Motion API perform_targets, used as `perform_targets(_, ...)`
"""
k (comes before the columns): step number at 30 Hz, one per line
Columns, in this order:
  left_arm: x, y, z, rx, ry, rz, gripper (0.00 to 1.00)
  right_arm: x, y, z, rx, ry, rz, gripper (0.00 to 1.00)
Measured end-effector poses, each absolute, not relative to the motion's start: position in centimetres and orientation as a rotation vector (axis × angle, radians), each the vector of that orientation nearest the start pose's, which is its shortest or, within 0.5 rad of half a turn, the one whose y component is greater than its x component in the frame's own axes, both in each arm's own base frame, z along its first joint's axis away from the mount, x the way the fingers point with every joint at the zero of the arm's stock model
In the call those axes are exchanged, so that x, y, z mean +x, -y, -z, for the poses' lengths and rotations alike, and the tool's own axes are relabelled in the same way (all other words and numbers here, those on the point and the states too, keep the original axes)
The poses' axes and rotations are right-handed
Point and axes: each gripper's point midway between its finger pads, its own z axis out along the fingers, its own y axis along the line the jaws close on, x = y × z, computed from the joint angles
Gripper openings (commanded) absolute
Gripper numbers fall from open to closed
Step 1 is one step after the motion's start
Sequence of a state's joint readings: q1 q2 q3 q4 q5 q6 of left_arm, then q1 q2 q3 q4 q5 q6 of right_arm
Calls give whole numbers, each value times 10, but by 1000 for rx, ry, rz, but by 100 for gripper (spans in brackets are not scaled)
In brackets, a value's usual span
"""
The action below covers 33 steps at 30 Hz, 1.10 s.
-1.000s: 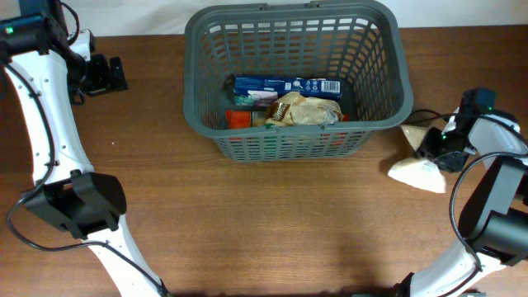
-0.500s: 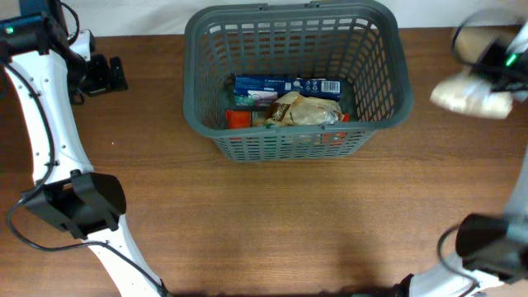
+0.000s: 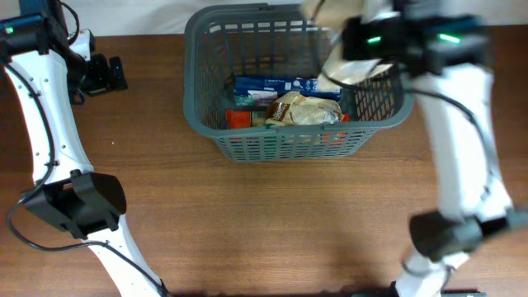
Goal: Pack container
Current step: 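Drop the paper bag into the basket with the right gripper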
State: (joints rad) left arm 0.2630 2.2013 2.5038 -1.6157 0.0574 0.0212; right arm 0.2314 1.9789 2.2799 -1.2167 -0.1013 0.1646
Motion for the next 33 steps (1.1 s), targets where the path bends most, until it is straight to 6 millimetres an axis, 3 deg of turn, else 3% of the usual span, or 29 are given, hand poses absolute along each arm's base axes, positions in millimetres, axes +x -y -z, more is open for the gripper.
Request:
perform_targets(4,441,-109,-220,-337,-2858,29,99,491,-129,-167,-119,-2771,-211,4)
perform_targets(5,441,-109,-219,-337,-2859,29,99,491,-129,-163,-120,-2780,-209,5)
perform_targets(6,441,-109,-220,-337,-2859,29,99,492,-129,-155,-121,-2795,-207,47)
perform_targets(7,441,-109,-220,-337,-2859,29,99,493,-130,-152,-121,-2796,-209,77)
perform_targets(8,441,-109,-220,-337,-2859,29,99,494,-130,-152,-122,-2795,-213,99)
perform_targets(13,441,-109,-220,-337,-2859,29,99,479,-124,-158,-154,-2850,-200,99)
perform_targets(16,441,-109,-219,-337,-2859,29,99,479,-115,-209,-141,-2784,-209,99)
perform_targets(18,441,-109,-219,-337,-2859,29,99,486,-108,-272,-125,-2619,-225,99)
perform_targets(20,441,-109,-220,-337,-2859,29,99,476,-89,-355,-90,-2403,-195,99)
perform_targets(23,441,-109,-220,-337,-2858,28,99,447,-56,-432,-17,-2190,-115,99)
perform_targets(25,441,-109,-220,-337,-2859,29,99,423,-33,-466,37,-2101,-70,99)
perform_targets(28,441,-109,-219,-337,-2859,29,99,368,8,-510,138,-1990,-4,99)
perform_targets(33,441,-109,-220,-337,-2858,29,99,296,27,-545,192,-1903,19,99)
